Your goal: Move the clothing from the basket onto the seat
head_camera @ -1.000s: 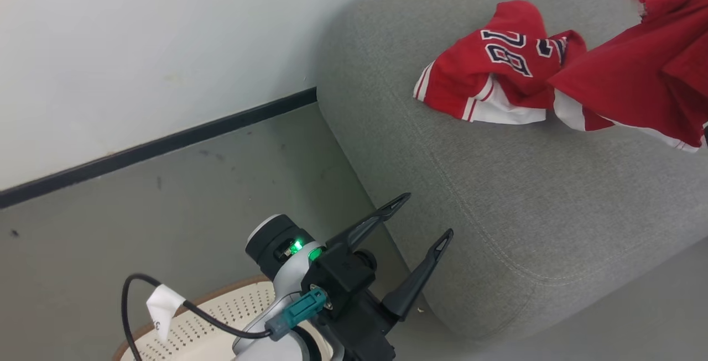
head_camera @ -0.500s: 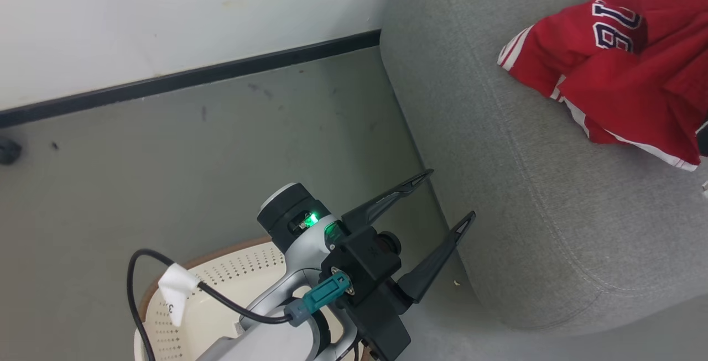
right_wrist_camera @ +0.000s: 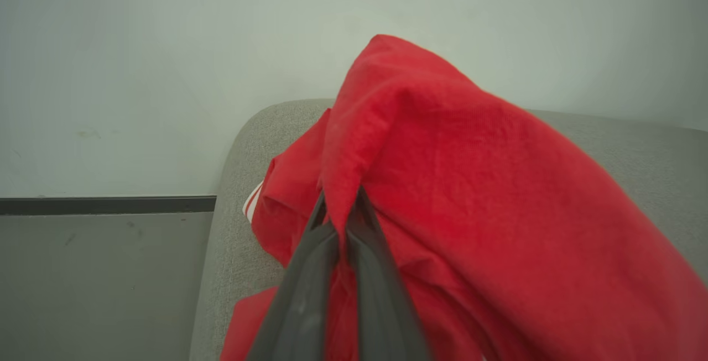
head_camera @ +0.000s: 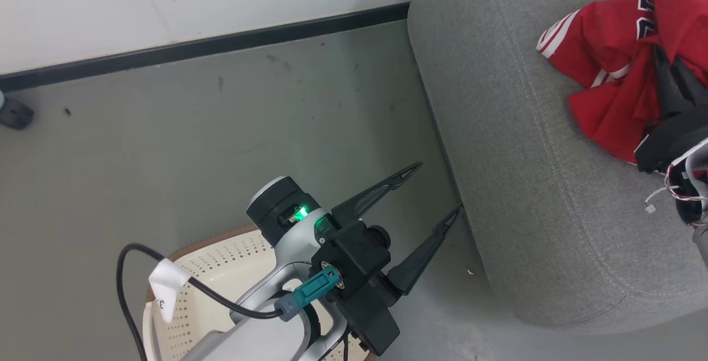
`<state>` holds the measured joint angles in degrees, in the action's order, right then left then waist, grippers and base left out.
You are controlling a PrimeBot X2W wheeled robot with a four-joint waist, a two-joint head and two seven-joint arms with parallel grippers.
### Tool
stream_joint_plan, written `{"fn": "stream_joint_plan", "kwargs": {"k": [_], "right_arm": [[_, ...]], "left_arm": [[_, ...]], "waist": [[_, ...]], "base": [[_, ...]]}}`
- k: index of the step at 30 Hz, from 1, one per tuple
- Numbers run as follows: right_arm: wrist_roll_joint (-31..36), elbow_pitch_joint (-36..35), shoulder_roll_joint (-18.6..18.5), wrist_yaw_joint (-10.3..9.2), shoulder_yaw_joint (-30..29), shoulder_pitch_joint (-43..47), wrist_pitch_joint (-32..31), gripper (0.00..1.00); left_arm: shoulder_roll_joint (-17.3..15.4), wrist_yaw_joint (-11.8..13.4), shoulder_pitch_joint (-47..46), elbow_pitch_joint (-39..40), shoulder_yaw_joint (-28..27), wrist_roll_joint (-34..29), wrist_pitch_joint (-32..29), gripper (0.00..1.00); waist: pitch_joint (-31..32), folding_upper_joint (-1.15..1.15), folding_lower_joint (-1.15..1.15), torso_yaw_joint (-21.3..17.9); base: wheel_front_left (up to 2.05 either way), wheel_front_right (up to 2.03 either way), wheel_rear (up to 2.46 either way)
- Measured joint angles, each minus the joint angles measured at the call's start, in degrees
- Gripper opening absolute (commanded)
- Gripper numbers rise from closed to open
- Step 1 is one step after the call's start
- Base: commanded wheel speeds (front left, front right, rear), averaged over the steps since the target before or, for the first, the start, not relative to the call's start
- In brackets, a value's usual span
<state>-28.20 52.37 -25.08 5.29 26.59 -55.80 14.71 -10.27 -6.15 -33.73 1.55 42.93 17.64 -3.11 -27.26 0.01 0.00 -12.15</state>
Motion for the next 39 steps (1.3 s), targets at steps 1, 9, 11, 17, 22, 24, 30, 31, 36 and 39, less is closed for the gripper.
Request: {"fn": "stream_joint_plan", "kwargs": {"k": [1,9,11,17,22,24,30,31,36,39], "right_arm": [[0.01,0.16,0.29,0.29,0.10,0.00,0.00,0.00],[0.71,1.51,0.97,0.77,0.15,0.16,0.00,1.00],[1.01,1.49,1.03,0.78,0.12,0.46,0.00,1.00],[2.31,0.66,1.46,1.13,0.22,2.83,0.00,1.00],[3.55,-1.51,1.49,1.27,0.37,4.60,0.00,1.00],[3.80,-2.21,1.44,1.27,0.38,5.05,0.00,1.00],[4.77,-5.73,0.75,1.27,0.00,7.52,0.00,1.00],[5.15,-6.39,0.76,1.27,-0.08,8.26,0.00,1.00],[6.09,-9.49,0.79,1.01,-0.32,11.33,0.00,1.00],[6.65,-11.98,0.90,0.01,-0.57,13.82,0.00,1.00]], "left_arm": [[-0.07,-0.01,0.00,-0.19,-0.03,0.00,0.22,1.00],[-0.19,-0.37,0.01,-1.12,-0.05,0.01,1.14,1.00],[-0.22,-0.41,0.01,-1.32,-0.08,0.02,1.26,1.00],[-0.27,-0.41,0.08,-2.32,-0.24,0.38,1.83,1.00],[-0.22,-0.40,0.38,-3.60,-0.89,0.97,3.10,1.00],[-0.18,-0.22,0.76,-4.50,-1.54,1.08,3.64,1.00],[0.13,0.79,1.77,-7.31,-3.74,3.18,5.91,1.00],[0.20,1.23,2.15,-7.72,-4.19,3.46,6.41,1.00],[-0.09,3.03,4.58,-10.02,-6.64,4.09,8.28,1.00],[-0.65,4.85,6.48,-11.31,-8.79,4.52,9.85,1.00]], "waist": [[0.08,0.00,0.00,-0.17],[1.24,0.00,0.00,-1.56],[1.63,0.00,0.00,-1.92],[3.02,-0.01,0.00,-3.06],[4.63,-0.01,-0.01,-3.85],[5.41,-0.01,-0.01,-4.07],[8.22,-0.01,-0.01,-4.23],[8.75,-0.01,-0.01,-4.19],[11.44,-0.01,-0.01,-3.70],[13.55,-0.01,-0.01,-3.06]], "base": [[0.00,0.00,0.00],[0.00,0.00,0.00],[0.00,0.00,0.00],[0.00,0.00,0.00],[0.00,0.00,0.00],[0.00,0.00,0.00],[0.00,0.00,0.00],[0.00,0.00,0.00],[0.00,0.00,0.00],[0.00,0.00,0.00]]}}
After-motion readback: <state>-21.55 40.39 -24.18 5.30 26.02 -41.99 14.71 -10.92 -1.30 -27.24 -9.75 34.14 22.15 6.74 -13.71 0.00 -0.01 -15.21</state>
